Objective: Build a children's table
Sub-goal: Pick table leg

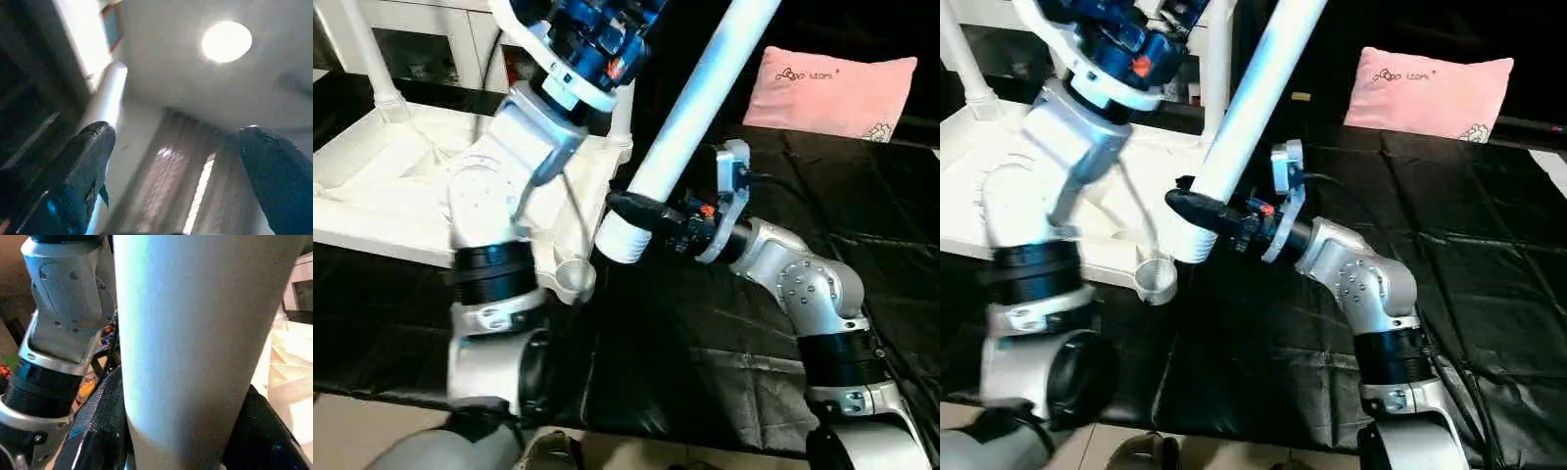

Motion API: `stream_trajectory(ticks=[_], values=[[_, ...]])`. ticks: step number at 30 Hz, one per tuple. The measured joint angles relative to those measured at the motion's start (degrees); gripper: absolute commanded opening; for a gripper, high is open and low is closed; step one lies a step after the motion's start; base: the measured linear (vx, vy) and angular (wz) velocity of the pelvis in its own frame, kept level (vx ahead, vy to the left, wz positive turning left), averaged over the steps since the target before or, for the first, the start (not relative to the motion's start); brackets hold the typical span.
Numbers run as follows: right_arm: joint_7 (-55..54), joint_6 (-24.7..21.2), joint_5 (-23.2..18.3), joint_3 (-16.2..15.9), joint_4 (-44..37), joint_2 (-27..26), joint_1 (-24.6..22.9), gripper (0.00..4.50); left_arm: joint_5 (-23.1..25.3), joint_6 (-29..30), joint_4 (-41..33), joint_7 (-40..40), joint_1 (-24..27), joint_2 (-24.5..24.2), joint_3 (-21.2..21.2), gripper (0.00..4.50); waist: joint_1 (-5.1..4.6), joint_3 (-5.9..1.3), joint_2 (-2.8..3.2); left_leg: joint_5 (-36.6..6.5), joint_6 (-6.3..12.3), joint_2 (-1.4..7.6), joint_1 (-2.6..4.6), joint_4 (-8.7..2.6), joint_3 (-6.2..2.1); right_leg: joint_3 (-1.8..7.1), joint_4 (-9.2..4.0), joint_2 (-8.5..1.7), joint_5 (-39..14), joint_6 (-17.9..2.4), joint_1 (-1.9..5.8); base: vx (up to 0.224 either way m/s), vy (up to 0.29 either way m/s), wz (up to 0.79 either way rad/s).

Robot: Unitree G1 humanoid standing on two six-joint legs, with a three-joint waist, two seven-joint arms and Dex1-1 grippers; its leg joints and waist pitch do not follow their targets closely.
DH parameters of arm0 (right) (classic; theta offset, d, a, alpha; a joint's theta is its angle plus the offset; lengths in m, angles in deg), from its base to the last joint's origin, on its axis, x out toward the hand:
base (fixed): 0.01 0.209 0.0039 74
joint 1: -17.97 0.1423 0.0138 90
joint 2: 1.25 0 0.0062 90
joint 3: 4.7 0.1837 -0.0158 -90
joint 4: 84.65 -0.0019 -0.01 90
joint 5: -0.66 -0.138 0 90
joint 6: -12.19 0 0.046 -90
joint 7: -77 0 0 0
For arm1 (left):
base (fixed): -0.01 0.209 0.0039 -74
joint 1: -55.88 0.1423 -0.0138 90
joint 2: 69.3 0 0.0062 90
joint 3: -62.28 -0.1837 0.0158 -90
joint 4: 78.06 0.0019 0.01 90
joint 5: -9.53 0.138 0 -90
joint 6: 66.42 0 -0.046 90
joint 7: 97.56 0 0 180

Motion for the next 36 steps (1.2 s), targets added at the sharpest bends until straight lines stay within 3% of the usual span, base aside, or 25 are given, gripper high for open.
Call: stream_trajectory(ticks=[3,5,7,11,21,31,33,36], values=[[-2.47,4.84,5.99,-3.41,-0.07,1.09,-0.02,1.95,8.57,-5.01,0.9,-2.8,0.45,-3.19,-3.8,4.5,-0.11,0.0,0.0,0.03,-0.05,0.0,0.01,-0.01,-0.02,0.0,-0.04,0.0,-0.01,0.11,-0.01,0.0,0.0,0.0],[-5.26,8.57,11.11,-5.61,0.1,2.32,-0.33,1.95,18.35,-10.14,3.38,-5.19,0.51,-7.97,-7.98,4.5,-0.23,-0.01,0.01,0.07,-0.12,0.0,0.02,-0.03,-0.13,-0.02,-0.1,0.01,0.07,0.5,-0.04,0.0,0.0,0.0],[-6.63,10.59,13.91,-6.41,0.18,3.11,-0.88,1.95,23.47,-12.63,5.99,-7.03,1.14,-10.03,-8.7,4.5,-0.29,-0.01,0.01,0.11,-0.19,0.0,0.02,-0.05,-0.16,-0.05,-0.11,0.01,0.07,0.51,-0.08,0.0,0.0,0.0],[-7.85,13.3,17.0,-6.96,0.17,2.79,-0.92,1.95,28.91,-13.81,8.31,-7.59,3.26,-12.3,-11.91,4.5,-0.2,-0.01,0.01,0.11,-0.19,-0.01,0.0,-0.05,-0.15,-0.04,-0.12,0.0,0.08,0.49,-0.09,0.0,0.0,0.0],[-9.53,17.98,20.29,-8.43,1.36,2.05,-0.92,1.95,30.78,-14.53,5.89,-4.51,4.15,-10.3,-16.52,4.5,-0.46,-0.01,0.01,0.1,-0.18,0.02,-0.01,-0.08,-0.13,-0.07,-0.05,0.02,0.35,0.04,-0.15,0.0,0.0,0.0],[-13.76,20.16,24.0,-8.78,4.15,1.69,-0.9,1.95,33.68,-15.43,3.2,-2.56,5.0,-11.68,-18.45,4.5,-1.92,0.0,0.02,0.1,-0.18,0.01,0.01,-0.08,-0.13,-0.07,-0.05,0.02,0.22,0.25,-0.15,0.0,0.0,0.0],[-15.71,19.69,24.31,-8.26,4.38,1.41,-1.11,1.95,34.24,-16.36,3.02,-2.64,5.35,-12.35,-18.22,4.5,-1.96,0.0,0.02,0.1,-0.18,0.01,0.01,-0.08,-0.13,-0.07,-0.05,0.02,0.23,0.24,-0.15,0.0,0.0,0.0],[-20.02,19.17,23.69,-4.87,3.76,-0.11,-4.06,1.95,34.24,-17.06,1.44,-3.96,7.88,-13.39,-16.62,4.5,-2.06,-0.02,0.06,0.1,-0.18,0.01,0.03,-0.08,-0.13,-0.06,-0.05,0.02,0.23,0.24,-0.14,0.0,0.0,0.0]])
